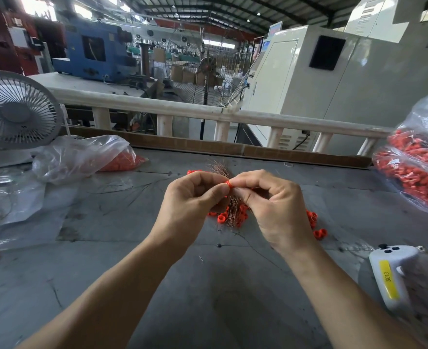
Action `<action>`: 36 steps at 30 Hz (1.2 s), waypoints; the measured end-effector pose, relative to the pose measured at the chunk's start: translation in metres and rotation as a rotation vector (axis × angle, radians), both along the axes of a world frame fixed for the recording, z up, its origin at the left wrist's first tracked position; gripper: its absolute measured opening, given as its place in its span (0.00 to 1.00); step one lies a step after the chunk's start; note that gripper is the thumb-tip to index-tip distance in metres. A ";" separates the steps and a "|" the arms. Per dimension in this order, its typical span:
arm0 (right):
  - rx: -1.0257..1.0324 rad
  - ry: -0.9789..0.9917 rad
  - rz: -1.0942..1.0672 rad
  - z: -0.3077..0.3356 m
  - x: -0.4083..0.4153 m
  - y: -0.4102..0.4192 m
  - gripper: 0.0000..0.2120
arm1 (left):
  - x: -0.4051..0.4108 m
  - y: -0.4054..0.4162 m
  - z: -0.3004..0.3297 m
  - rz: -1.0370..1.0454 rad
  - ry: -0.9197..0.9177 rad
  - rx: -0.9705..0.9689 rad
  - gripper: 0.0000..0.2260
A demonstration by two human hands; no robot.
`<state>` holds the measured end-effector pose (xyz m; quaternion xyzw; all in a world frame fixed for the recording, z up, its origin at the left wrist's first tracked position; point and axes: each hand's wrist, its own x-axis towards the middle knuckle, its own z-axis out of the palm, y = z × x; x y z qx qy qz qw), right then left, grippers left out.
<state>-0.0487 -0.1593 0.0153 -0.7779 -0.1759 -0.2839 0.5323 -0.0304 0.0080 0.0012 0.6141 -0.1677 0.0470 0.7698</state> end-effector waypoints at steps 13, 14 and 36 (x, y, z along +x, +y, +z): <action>-0.332 -0.110 -0.202 -0.005 -0.006 0.016 0.09 | -0.003 -0.002 0.001 -0.185 0.352 -0.218 0.15; -0.341 -0.132 -0.227 -0.005 -0.005 0.018 0.08 | -0.003 -0.003 0.001 -0.200 0.373 -0.229 0.13; -0.423 -0.124 -0.249 0.001 -0.010 0.017 0.07 | -0.002 -0.001 0.003 -0.250 0.389 -0.224 0.10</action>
